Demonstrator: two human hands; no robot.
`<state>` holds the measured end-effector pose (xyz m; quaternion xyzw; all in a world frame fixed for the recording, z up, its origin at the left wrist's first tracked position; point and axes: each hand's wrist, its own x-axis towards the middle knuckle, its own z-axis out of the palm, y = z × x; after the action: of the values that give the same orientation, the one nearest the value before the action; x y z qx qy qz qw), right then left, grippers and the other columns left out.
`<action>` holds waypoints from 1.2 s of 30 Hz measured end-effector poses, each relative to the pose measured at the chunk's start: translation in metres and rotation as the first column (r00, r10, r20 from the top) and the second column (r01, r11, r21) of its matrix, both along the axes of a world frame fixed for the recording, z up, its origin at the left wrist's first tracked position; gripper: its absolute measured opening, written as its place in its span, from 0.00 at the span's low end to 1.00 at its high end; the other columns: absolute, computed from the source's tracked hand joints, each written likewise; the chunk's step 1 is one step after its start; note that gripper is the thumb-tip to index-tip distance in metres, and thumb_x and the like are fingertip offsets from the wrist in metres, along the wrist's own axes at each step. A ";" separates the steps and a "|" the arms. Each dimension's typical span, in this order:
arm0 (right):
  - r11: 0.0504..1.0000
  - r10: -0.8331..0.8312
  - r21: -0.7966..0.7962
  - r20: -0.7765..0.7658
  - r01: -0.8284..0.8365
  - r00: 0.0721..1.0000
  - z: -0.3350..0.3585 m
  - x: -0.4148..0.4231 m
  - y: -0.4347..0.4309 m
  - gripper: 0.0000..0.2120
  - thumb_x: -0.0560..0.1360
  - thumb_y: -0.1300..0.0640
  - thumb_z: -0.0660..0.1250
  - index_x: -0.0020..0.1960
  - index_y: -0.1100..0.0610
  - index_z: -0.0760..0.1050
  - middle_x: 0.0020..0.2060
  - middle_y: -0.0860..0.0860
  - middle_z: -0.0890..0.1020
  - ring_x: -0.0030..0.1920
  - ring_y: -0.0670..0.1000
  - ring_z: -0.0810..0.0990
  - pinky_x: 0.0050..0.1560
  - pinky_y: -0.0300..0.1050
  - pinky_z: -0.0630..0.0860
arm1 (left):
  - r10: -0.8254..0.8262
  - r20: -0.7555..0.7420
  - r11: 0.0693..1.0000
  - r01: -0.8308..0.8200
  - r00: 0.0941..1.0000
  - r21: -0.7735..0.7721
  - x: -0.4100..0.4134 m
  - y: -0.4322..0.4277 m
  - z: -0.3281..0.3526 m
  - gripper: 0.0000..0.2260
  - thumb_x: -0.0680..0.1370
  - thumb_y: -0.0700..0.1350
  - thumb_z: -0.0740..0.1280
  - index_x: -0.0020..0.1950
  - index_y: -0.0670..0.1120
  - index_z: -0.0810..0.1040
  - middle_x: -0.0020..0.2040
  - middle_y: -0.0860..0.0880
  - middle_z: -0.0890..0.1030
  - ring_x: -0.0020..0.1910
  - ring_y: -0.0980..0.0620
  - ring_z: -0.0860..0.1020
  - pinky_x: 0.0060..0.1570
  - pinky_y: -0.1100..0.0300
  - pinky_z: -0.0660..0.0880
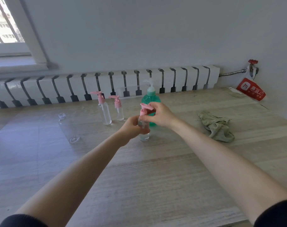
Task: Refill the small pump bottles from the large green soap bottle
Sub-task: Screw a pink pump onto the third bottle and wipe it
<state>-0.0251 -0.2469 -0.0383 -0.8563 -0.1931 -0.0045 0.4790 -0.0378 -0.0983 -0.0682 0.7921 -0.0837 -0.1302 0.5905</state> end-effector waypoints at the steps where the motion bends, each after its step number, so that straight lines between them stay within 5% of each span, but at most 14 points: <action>1: 1.000 -0.019 -0.022 0.006 0.019 1.000 -0.002 0.000 0.001 0.14 0.69 0.52 0.75 0.50 0.54 0.75 0.47 0.48 0.79 0.49 0.48 0.78 0.53 0.43 0.74 | 0.001 0.001 1.000 -0.001 1.000 0.001 -0.001 -0.001 0.001 0.14 0.73 0.32 0.69 0.56 0.44 0.75 0.45 0.50 0.78 0.43 0.54 0.76 0.41 0.64 0.73; 6: 0.995 0.094 0.032 -0.114 -0.091 0.989 0.005 -0.004 -0.004 0.10 0.71 0.63 0.71 0.51 0.54 0.76 0.50 0.55 0.81 0.51 0.52 0.78 0.56 0.44 0.75 | -0.006 0.010 1.000 0.006 1.000 0.008 -0.001 -0.001 0.000 0.16 0.73 0.32 0.69 0.60 0.41 0.75 0.43 0.51 0.77 0.40 0.56 0.75 0.38 0.65 0.71; 12: 1.000 -0.007 -0.002 -0.024 0.007 1.000 0.004 -0.001 -0.010 0.11 0.68 0.59 0.75 0.43 0.52 0.72 0.44 0.52 0.78 0.47 0.49 0.76 0.49 0.41 0.73 | 0.008 0.009 1.000 -0.008 1.000 0.005 0.000 0.000 -0.002 0.18 0.72 0.33 0.70 0.61 0.43 0.75 0.49 0.48 0.79 0.47 0.51 0.76 0.48 0.57 0.73; 18: 0.993 0.113 0.025 -0.134 -0.111 0.984 0.008 0.000 -0.008 0.19 0.68 0.68 0.63 0.55 0.53 0.76 0.53 0.54 0.80 0.56 0.53 0.78 0.58 0.44 0.74 | 0.012 0.014 1.000 -0.013 1.000 0.006 0.002 0.000 -0.003 0.18 0.72 0.33 0.71 0.60 0.44 0.75 0.48 0.48 0.79 0.47 0.51 0.76 0.51 0.55 0.74; 20: 0.999 0.040 0.019 -0.099 -0.038 0.994 0.007 0.000 -0.005 0.19 0.71 0.72 0.60 0.57 0.57 0.78 0.50 0.54 0.81 0.52 0.53 0.78 0.52 0.42 0.74 | 0.010 0.013 1.000 -0.010 1.000 0.010 0.002 0.000 -0.003 0.18 0.72 0.33 0.71 0.60 0.43 0.75 0.49 0.48 0.78 0.48 0.50 0.76 0.52 0.54 0.74; 23: 0.997 -0.047 0.054 -0.074 0.051 0.996 0.004 0.003 -0.007 0.18 0.73 0.71 0.61 0.59 0.59 0.78 0.48 0.51 0.80 0.49 0.50 0.77 0.46 0.38 0.72 | 0.000 0.011 1.000 0.000 1.000 0.015 0.001 -0.001 -0.002 0.18 0.72 0.33 0.71 0.60 0.42 0.74 0.48 0.48 0.78 0.48 0.50 0.76 0.52 0.54 0.74; 26: 0.995 0.082 0.071 -0.138 -0.073 0.987 0.005 0.002 -0.012 0.19 0.73 0.68 0.65 0.61 0.53 0.74 0.56 0.51 0.77 0.57 0.50 0.76 0.56 0.42 0.73 | -0.018 0.010 1.000 0.018 1.000 0.010 0.001 0.000 -0.001 0.18 0.72 0.33 0.70 0.61 0.42 0.74 0.48 0.47 0.78 0.48 0.51 0.76 0.50 0.56 0.74; 29: 0.991 0.132 -0.023 -0.109 -0.135 0.985 0.006 0.000 -0.010 0.20 0.75 0.60 0.69 0.65 0.55 0.73 0.54 0.46 0.78 0.53 0.41 0.75 0.56 0.32 0.70 | -0.028 0.011 1.000 0.028 1.000 0.011 0.001 0.000 -0.001 0.18 0.72 0.33 0.70 0.61 0.43 0.75 0.48 0.48 0.78 0.47 0.51 0.76 0.49 0.58 0.75; 33: 0.998 0.026 -0.053 -0.009 -0.026 1.000 0.003 0.001 -0.004 0.15 0.69 0.54 0.75 0.52 0.58 0.76 0.45 0.49 0.78 0.45 0.45 0.75 0.48 0.39 0.71 | -0.018 0.008 1.000 0.018 1.000 0.018 0.000 -0.001 0.000 0.15 0.73 0.32 0.69 0.58 0.42 0.75 0.45 0.49 0.78 0.44 0.53 0.76 0.44 0.62 0.73; 36: 0.993 0.119 0.029 -0.098 -0.116 0.988 0.005 0.001 -0.007 0.15 0.74 0.58 0.70 0.59 0.60 0.75 0.56 0.54 0.80 0.54 0.48 0.78 0.59 0.39 0.73 | -0.019 0.001 1.000 0.019 1.000 0.017 0.000 0.000 0.000 0.17 0.72 0.32 0.70 0.60 0.41 0.74 0.46 0.49 0.78 0.45 0.52 0.75 0.46 0.59 0.73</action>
<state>-0.0238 -0.2536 -0.0333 -0.8370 -0.2190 0.0643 0.4974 -0.0378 -0.0984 -0.0682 0.7963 -0.0906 -0.1361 0.5824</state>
